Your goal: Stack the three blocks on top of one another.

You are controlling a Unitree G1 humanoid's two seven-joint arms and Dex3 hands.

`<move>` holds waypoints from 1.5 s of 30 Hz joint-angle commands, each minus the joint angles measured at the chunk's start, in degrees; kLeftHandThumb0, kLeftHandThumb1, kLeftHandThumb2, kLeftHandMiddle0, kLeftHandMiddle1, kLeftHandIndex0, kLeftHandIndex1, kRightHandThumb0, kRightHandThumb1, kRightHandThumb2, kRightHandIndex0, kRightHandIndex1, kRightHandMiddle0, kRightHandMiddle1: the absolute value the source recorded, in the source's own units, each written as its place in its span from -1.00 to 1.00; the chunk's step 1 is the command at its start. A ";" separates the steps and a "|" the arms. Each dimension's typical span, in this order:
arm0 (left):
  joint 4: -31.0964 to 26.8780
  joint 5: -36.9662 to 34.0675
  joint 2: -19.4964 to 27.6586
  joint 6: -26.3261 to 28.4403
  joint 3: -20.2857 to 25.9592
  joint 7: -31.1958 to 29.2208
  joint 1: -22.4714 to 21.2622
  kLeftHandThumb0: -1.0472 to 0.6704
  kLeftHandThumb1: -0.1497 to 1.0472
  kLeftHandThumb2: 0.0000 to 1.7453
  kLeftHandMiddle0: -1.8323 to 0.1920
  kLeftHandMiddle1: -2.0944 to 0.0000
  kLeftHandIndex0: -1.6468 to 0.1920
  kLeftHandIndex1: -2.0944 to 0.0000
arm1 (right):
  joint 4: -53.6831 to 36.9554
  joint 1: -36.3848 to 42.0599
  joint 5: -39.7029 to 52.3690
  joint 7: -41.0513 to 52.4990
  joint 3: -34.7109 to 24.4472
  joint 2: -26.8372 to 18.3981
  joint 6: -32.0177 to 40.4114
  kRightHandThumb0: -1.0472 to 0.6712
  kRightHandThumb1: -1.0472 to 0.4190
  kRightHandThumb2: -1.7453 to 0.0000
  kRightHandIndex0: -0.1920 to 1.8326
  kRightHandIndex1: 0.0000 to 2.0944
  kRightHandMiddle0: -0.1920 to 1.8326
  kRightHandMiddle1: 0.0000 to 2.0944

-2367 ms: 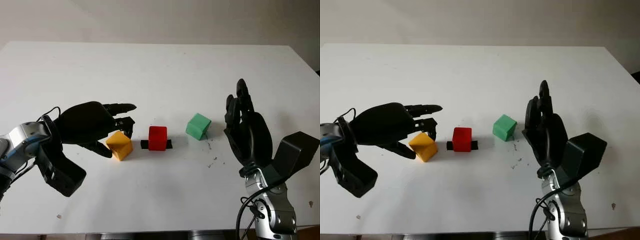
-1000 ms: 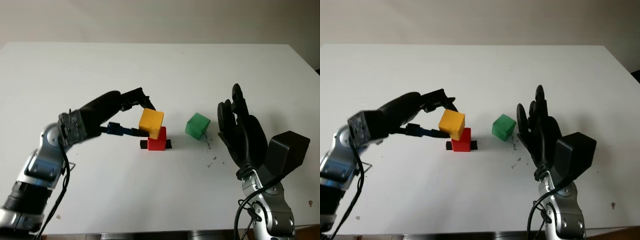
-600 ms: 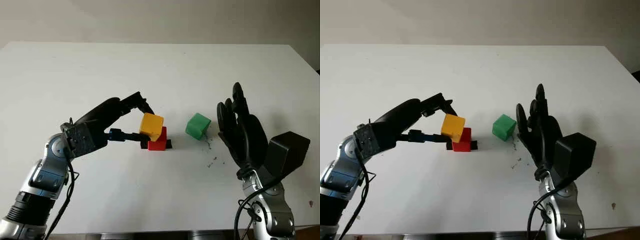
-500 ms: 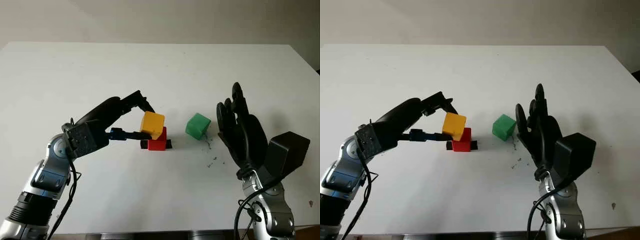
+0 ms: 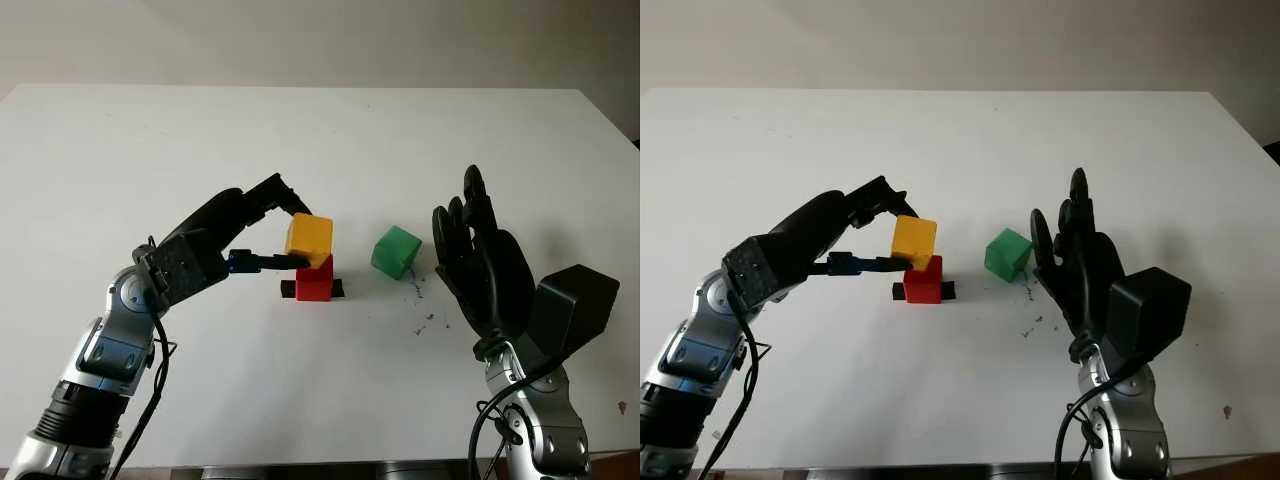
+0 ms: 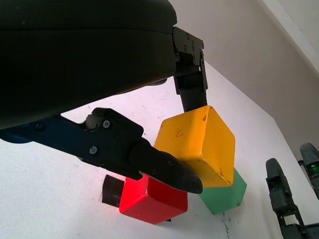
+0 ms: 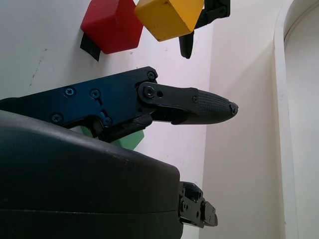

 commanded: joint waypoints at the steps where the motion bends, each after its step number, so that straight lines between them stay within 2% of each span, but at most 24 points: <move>1: 0.03 0.27 -0.25 -0.56 -0.09 0.10 -1.09 -0.31 0.99 -0.93 0.60 0.94 0.56 -0.47 | 0.04 0.57 0.05 0.22 -0.04 -0.13 -0.95 -0.48 -1.00 0.44 -1.00 -1.00 -1.00 -1.00; 26: -1.27 2.14 0.07 0.31 -1.00 -1.63 -0.03 -0.31 0.99 -0.94 0.61 0.95 0.53 -0.43 | -1.27 0.64 0.50 -0.19 -0.22 0.04 -0.23 -0.48 -1.00 0.45 -1.00 -1.00 -1.00 -1.00; 40: -0.98 3.80 -0.53 -1.12 -1.81 0.24 0.76 -0.32 1.00 -0.93 0.60 0.95 0.52 -0.38 | -2.35 0.72 0.42 -0.44 -0.23 -0.07 0.75 -0.48 -1.00 0.45 -1.00 -1.00 -1.00 -1.00; 42: -1.11 4.17 -0.61 -0.68 -1.97 0.28 0.84 -0.33 1.00 -0.92 0.62 0.95 0.54 -0.34 | -2.34 0.71 0.55 -0.46 -0.25 -0.01 0.68 -0.47 -1.00 0.45 -1.00 -1.00 -1.00 -1.00; 45: -0.80 4.37 -0.71 -1.16 -2.05 0.40 0.92 -0.34 1.00 -0.91 0.68 0.96 0.61 -0.18 | -2.43 0.70 0.32 -0.68 -0.17 -0.09 0.89 -0.48 -1.00 0.45 -1.00 -1.00 -1.00 -1.00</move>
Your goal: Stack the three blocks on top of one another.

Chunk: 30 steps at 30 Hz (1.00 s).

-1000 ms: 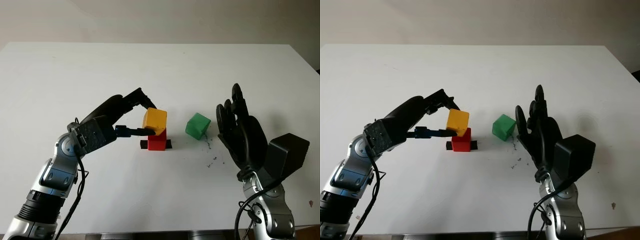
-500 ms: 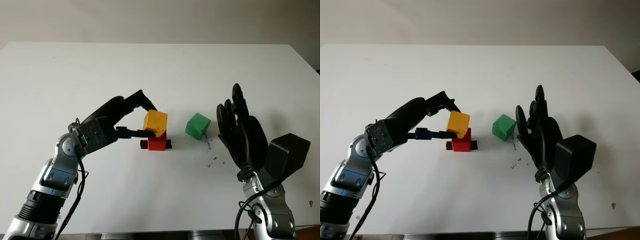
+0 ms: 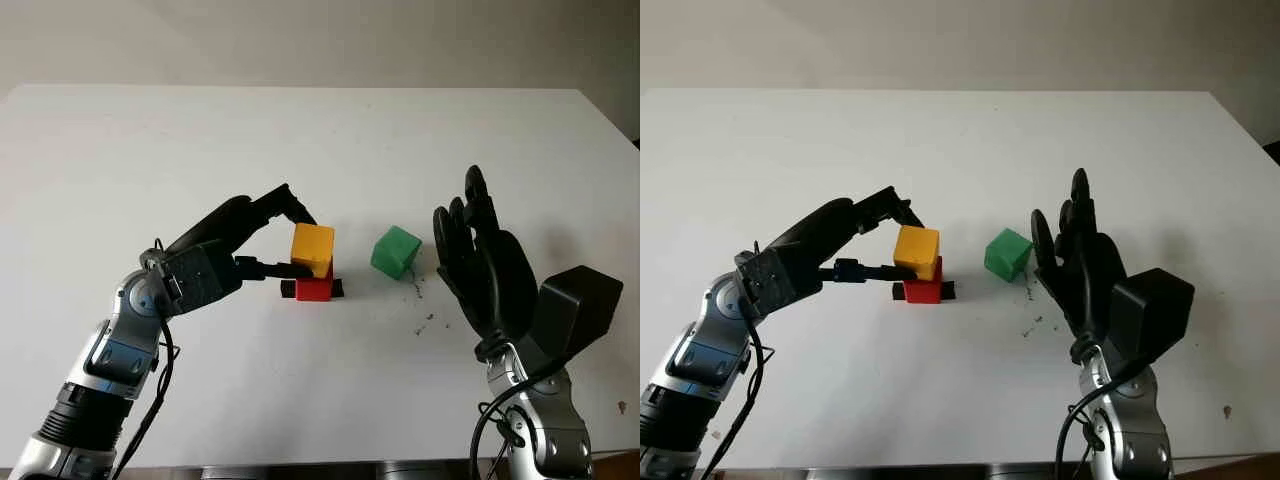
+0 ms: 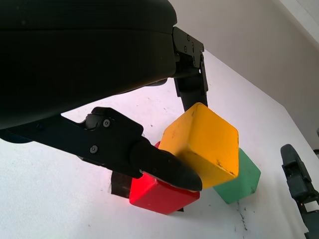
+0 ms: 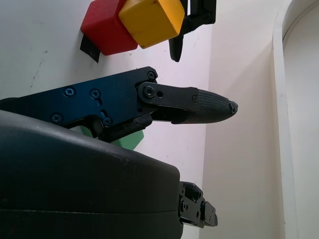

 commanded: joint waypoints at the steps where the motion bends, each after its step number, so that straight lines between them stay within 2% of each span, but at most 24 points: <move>1: -0.67 0.28 -0.23 -0.87 -0.26 0.56 0.34 -0.35 1.00 -0.91 0.70 0.97 0.64 -0.13 | -1.48 0.31 -0.07 -0.24 -0.07 -0.04 0.25 -0.48 -1.00 0.45 -1.00 -1.00 -1.00 -1.00; 5: -0.15 0.32 -0.31 -1.97 -0.26 0.96 0.37 -0.36 1.00 -0.89 0.76 0.96 0.70 0.02 | -1.50 0.36 0.04 -0.49 -0.17 0.03 0.38 -0.48 -1.00 0.45 -1.00 -1.00 -1.00 -1.00; 22: -1.50 0.44 0.49 -1.60 0.07 0.14 0.97 -0.40 1.00 -0.85 0.77 0.95 0.66 0.29 | -1.17 0.23 0.06 -0.17 -0.15 -0.12 -0.18 -0.48 -1.00 0.45 -1.00 -1.00 -1.00 -1.00; 26: -2.93 -0.30 1.10 -0.51 0.56 -1.15 1.68 -0.48 1.00 -0.87 0.81 0.95 0.63 0.74 | -1.28 0.33 -0.19 0.08 0.00 -0.42 -0.13 -0.49 -1.00 0.45 -1.00 -1.00 -1.00 -1.00; 30: -4.54 -1.94 2.29 -0.76 1.30 -2.89 2.72 -0.61 1.00 -0.85 0.90 0.97 0.79 0.94 | -1.02 0.33 -0.38 0.38 -0.01 -0.53 -0.38 -0.49 -1.00 0.45 -1.00 -1.00 -1.00 -1.00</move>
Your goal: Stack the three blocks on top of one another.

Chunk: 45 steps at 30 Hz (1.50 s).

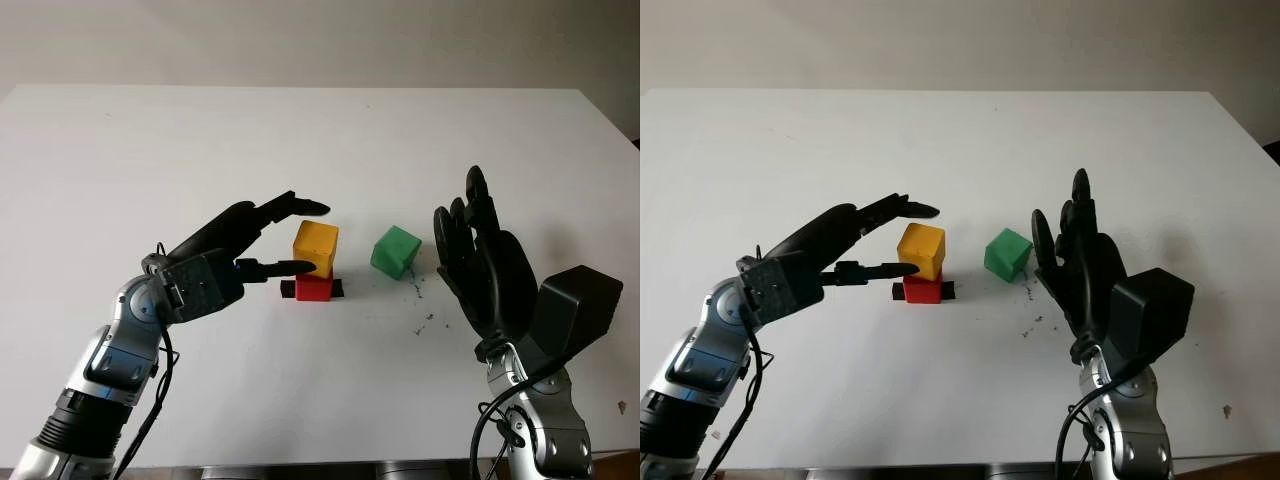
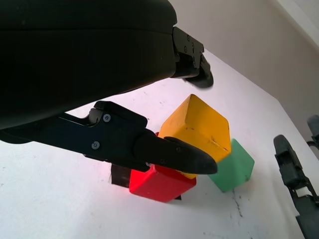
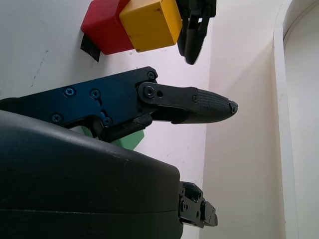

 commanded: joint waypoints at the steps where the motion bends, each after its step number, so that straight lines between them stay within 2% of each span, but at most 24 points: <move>1: -1.96 -0.98 1.13 -0.13 1.01 -1.01 0.89 -0.64 1.00 -0.83 0.92 0.97 0.83 0.96 | -0.99 0.30 -0.15 0.17 -0.06 -0.47 -0.47 -0.48 -1.00 0.45 -1.00 -1.00 -1.00 -1.00; 6: -3.83 -6.23 1.36 1.14 3.18 -3.75 2.08 -0.70 1.00 -0.78 0.99 0.99 0.98 0.99 | -0.84 0.16 0.43 0.59 -0.32 -0.36 -0.30 -0.48 -1.00 0.45 -1.00 -1.00 -1.00 -1.00; 10: -4.93 -9.60 0.84 3.58 5.30 -3.55 2.62 -0.76 1.00 -0.71 1.00 1.00 1.00 1.00 | -0.74 -0.41 0.39 0.95 -0.80 -1.02 -0.39 -0.47 -1.00 0.47 -1.00 -1.00 -1.00 -1.00; 15: -4.83 -11.00 -0.61 3.42 8.59 0.66 2.41 -0.77 1.00 -0.38 1.00 1.00 1.00 1.00 | -0.62 -3.27 0.70 2.89 -3.07 -4.35 -0.06 -0.49 -1.00 0.58 -1.00 -1.00 -1.00 -1.00; 18: -4.13 -13.82 -2.96 5.16 11.46 3.90 1.51 -0.76 1.00 -0.32 1.00 1.00 1.00 1.00 | 1.96 -7.05 -1.91 4.27 -4.27 -8.84 -3.55 -0.51 -1.00 0.72 -1.00 -1.00 -1.00 -1.00; 21: -1.04 -14.92 -4.80 4.81 13.73 7.65 0.66 -0.76 1.00 -0.30 1.00 1.00 1.00 1.00 | 4.50 -11.20 -3.15 6.56 -5.21 -13.37 -4.67 -0.50 -0.99 0.87 -1.00 -1.00 -1.00 -1.00; 25: 3.91 -18.00 -6.62 1.75 17.24 10.27 0.41 -0.74 1.00 -0.33 1.00 1.00 1.00 1.00 | 6.98 -17.78 -5.23 10.83 -5.02 -20.66 -1.19 -0.52 -0.91 0.94 -1.00 -1.00 -0.94 -0.96; 29: 7.11 -18.30 -7.23 1.32 18.95 12.82 1.35 -0.71 1.00 -0.34 0.99 0.98 0.98 0.98 | 12.52 -23.85 -11.78 16.10 -1.79 -29.32 -6.58 -0.55 -0.81 0.97 -0.90 -0.95 -0.85 -0.92; 35: 9.08 -18.89 -7.44 1.39 20.15 13.97 3.69 -0.69 1.00 -0.34 1.00 0.98 1.00 0.99 | 20.55 -33.00 -20.87 22.57 4.76 -37.25 -13.66 -0.59 -0.72 0.96 -0.90 -0.95 -0.75 -0.87; 40: 9.39 -19.26 -7.82 0.25 20.89 15.17 4.75 -0.65 1.00 -0.29 0.98 0.96 0.98 0.98 | 25.35 -38.71 -28.29 25.53 9.91 -41.47 -21.97 -0.51 -0.64 0.96 -0.84 -0.92 -0.61 -0.81; 45: 9.33 -20.71 -8.53 1.21 21.16 15.32 4.94 -0.67 1.00 -0.32 0.97 0.95 0.97 0.96 | 26.87 -43.02 -36.66 27.81 15.10 -43.82 -27.96 -0.48 -0.65 0.94 -0.81 -0.92 -0.57 -0.82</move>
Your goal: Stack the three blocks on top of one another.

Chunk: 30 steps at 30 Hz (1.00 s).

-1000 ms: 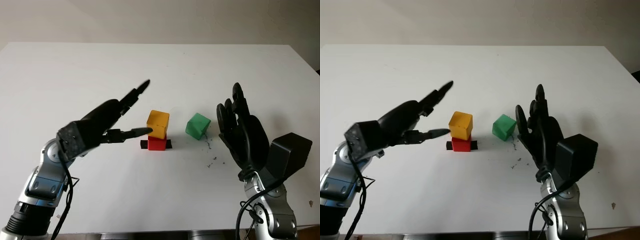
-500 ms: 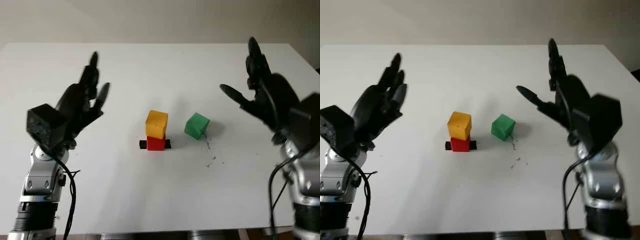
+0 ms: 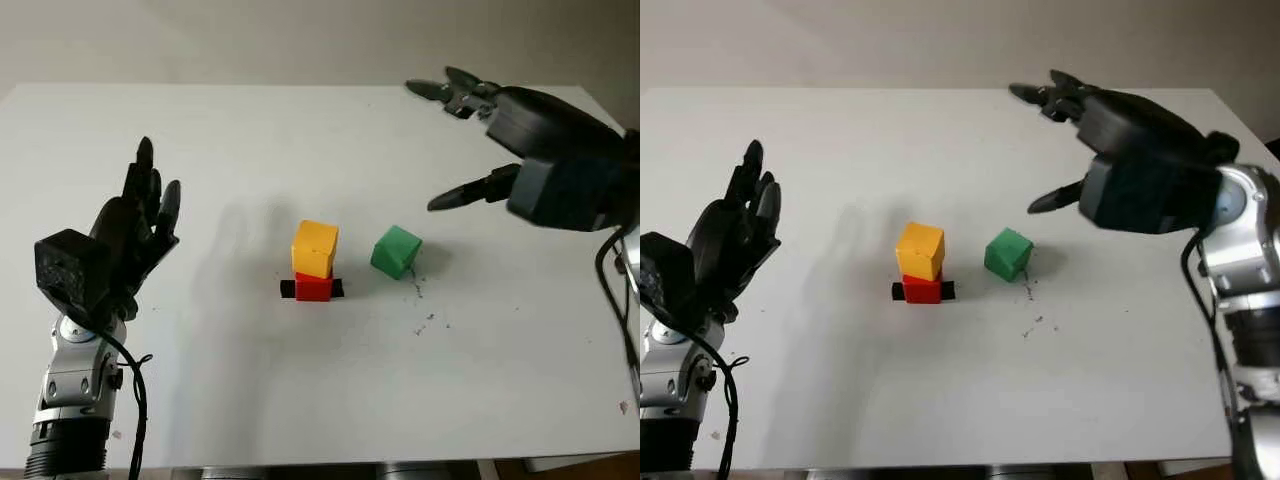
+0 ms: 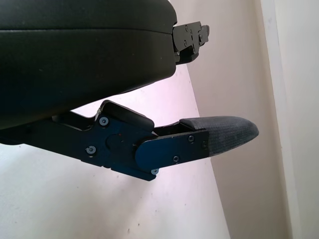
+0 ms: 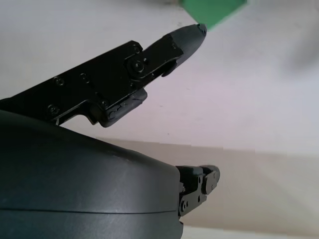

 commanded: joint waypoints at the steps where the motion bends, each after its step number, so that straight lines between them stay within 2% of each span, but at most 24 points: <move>1: -0.02 -0.93 -0.69 0.72 0.44 -0.08 0.26 -0.69 1.00 -0.35 0.99 0.96 0.98 0.96 | 0.50 -2.38 -1.76 0.60 1.39 -1.31 -1.93 -0.46 -0.64 0.94 -0.80 -0.92 -0.56 -0.83; 5: -0.27 -1.25 -1.23 1.58 0.40 0.62 0.38 -0.71 1.00 -0.39 0.99 0.95 0.99 0.96 | 2.61 -4.40 -6.81 0.15 4.33 -2.06 -7.65 -0.45 -0.68 0.93 -0.81 -0.93 -0.55 -0.86; 11: -0.26 -1.28 -1.77 1.09 0.15 1.03 0.02 -0.71 1.00 -0.42 0.99 0.95 0.98 0.95 | 6.71 -6.16 -9.68 0.04 6.62 -1.30 -12.95 -0.42 -0.71 0.93 -0.83 -0.95 -0.52 -0.88; 23: -1.56 -1.27 -1.86 1.18 -0.24 0.78 -0.13 -0.67 1.00 -0.38 1.00 0.95 1.00 0.96 | 14.00 -5.58 -13.15 -4.26 10.77 1.07 -19.61 -0.46 -0.72 0.94 -0.80 -0.94 -0.47 -0.90; 30: -1.54 -0.94 -1.86 0.87 -0.47 0.78 0.08 -0.66 1.00 -0.38 0.99 0.95 0.99 0.96 | 17.53 -3.41 -12.70 -7.89 11.33 2.91 -21.10 -0.39 -0.72 0.94 -0.80 -0.94 -0.44 -0.90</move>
